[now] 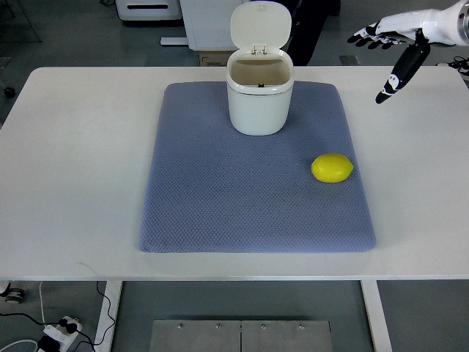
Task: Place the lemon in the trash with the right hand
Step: 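Move the right hand over the yellow lemon with fingers open, then close the right hand fingers around the yellow lemon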
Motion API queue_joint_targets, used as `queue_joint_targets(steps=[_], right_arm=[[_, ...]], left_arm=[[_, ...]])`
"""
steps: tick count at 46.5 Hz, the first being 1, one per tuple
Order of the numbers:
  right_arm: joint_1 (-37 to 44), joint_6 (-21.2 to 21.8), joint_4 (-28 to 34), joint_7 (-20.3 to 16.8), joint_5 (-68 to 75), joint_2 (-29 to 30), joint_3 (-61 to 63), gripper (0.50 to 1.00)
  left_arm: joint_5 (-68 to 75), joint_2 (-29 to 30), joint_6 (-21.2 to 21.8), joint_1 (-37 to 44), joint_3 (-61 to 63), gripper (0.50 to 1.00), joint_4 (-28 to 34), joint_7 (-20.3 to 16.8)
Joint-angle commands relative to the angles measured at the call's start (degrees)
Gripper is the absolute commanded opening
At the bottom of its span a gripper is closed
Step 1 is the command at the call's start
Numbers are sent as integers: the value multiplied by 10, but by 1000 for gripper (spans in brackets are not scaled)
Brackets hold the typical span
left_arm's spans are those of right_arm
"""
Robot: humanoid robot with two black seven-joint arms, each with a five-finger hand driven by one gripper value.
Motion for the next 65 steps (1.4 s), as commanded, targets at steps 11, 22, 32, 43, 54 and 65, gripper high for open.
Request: queue_joint_targets(steps=[11, 22, 32, 43, 54, 65], right_arm=[[-6, -88, 71, -2, 3, 36, -32, 991], [-28, -123, 84, -23, 5, 62, -32, 993], [-50, -149, 84, -34, 7, 85, -30, 993], [-78, -163, 84, -34, 5, 94, -30, 993], [-104, -175, 83, -32, 1, 94, -30, 991], [-128, -191, 81, -29, 0, 94, -29, 989]], left_arm=[[0, 0, 0, 0, 0, 1000, 0, 0], [0, 0, 0, 0, 0, 1000, 0, 0], [0, 0, 0, 0, 0, 1000, -1, 0], [0, 0, 0, 0, 0, 1000, 0, 0], [0, 0, 0, 0, 0, 1000, 0, 0], [0, 0, 0, 0, 0, 1000, 0, 0]])
